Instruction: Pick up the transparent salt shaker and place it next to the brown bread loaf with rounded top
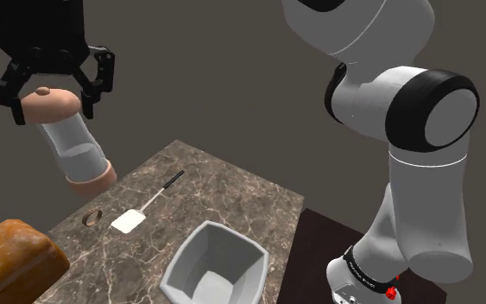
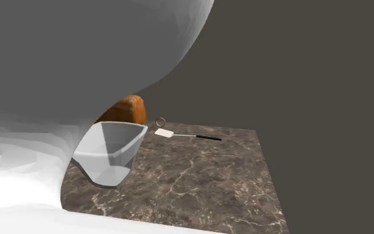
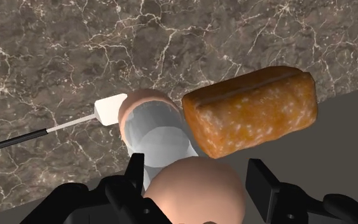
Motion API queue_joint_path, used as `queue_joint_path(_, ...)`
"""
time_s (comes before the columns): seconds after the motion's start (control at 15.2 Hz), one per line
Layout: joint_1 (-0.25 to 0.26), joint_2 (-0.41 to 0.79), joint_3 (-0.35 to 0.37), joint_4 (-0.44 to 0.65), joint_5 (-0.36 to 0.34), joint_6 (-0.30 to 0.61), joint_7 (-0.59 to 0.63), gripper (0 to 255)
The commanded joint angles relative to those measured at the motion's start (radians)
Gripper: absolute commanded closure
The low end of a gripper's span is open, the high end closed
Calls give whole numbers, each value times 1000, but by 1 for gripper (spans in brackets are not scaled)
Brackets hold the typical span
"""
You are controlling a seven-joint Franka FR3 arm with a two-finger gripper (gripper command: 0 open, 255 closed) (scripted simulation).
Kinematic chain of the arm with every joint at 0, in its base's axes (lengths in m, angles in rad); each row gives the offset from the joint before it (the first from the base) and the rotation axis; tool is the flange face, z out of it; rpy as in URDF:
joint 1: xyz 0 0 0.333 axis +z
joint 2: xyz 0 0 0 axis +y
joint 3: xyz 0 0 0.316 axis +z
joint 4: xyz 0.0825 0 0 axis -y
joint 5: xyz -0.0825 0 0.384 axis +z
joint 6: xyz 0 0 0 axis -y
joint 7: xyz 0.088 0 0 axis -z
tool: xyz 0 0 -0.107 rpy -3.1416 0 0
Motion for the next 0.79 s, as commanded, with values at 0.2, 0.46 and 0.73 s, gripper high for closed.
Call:
queue_joint_path(0.2,-54,-64,10,-183,31,117,-2,255)
queue_joint_path(0.46,-81,-93,13,-284,46,190,-7,255)
queue_joint_path(0.73,-99,-113,14,-369,56,255,-11,255)
